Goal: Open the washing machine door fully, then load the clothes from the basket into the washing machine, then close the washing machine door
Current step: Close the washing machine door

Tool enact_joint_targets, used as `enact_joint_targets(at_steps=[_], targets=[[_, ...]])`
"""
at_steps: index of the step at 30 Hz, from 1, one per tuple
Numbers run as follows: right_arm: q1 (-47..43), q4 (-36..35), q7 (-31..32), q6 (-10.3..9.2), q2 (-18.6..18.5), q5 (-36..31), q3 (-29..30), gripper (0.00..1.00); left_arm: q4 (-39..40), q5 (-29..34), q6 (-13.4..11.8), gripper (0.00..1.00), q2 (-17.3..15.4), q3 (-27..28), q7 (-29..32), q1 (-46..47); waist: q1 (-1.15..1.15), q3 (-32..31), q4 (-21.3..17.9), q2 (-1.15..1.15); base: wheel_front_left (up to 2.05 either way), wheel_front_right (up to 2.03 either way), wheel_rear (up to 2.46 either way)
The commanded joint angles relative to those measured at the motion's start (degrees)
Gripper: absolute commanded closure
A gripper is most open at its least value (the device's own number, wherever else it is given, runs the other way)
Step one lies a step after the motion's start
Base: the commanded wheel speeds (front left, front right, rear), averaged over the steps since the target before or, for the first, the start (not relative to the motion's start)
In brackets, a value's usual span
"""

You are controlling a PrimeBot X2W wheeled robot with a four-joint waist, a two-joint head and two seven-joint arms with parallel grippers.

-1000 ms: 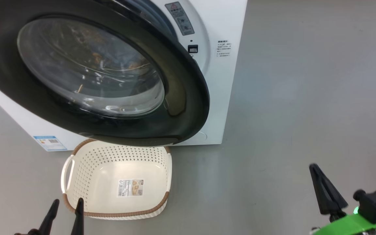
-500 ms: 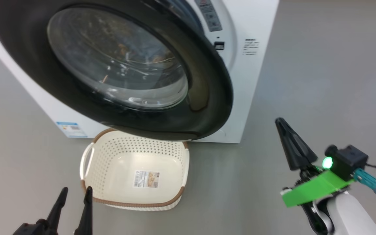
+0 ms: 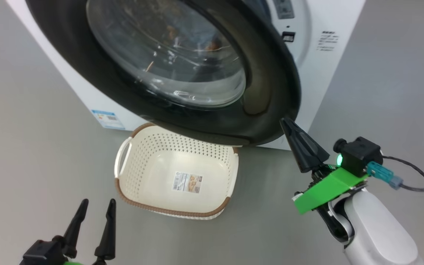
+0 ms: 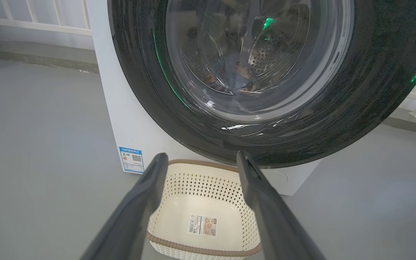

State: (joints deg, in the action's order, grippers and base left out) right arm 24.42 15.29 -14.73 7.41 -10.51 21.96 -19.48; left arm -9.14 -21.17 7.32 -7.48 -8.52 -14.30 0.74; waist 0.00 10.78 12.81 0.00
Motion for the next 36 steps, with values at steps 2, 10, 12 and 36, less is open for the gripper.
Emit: enact_joint_targets(at_steps=[2,10,12,36], targets=[[2.1,0.1,-0.3,0.08,0.7,1.0,-1.1,1.00,1.2,-0.2,0.2,0.00,-0.8,1.6,-0.7,2.5,0.00,1.5,1.6,0.00,0.00,0.00,0.00],[5.0,4.4,-0.3,0.08,0.6,2.4,-0.1,1.00,1.0,-0.4,0.2,0.00,-0.5,0.9,-0.7,3.7,0.00,2.7,3.0,0.00,0.00,0.00,0.00],[5.8,5.0,-0.3,0.08,0.6,2.5,0.6,1.00,1.0,-0.4,0.2,0.00,-0.5,0.8,-0.7,4.0,0.00,3.0,3.2,0.00,0.00,0.00,0.00],[16.9,8.7,-0.3,0.08,-0.4,1.0,11.6,1.00,1.7,-1.1,0.2,0.00,0.8,-1.2,-0.7,8.0,0.00,8.6,6.5,0.00,0.00,0.00,0.00]])
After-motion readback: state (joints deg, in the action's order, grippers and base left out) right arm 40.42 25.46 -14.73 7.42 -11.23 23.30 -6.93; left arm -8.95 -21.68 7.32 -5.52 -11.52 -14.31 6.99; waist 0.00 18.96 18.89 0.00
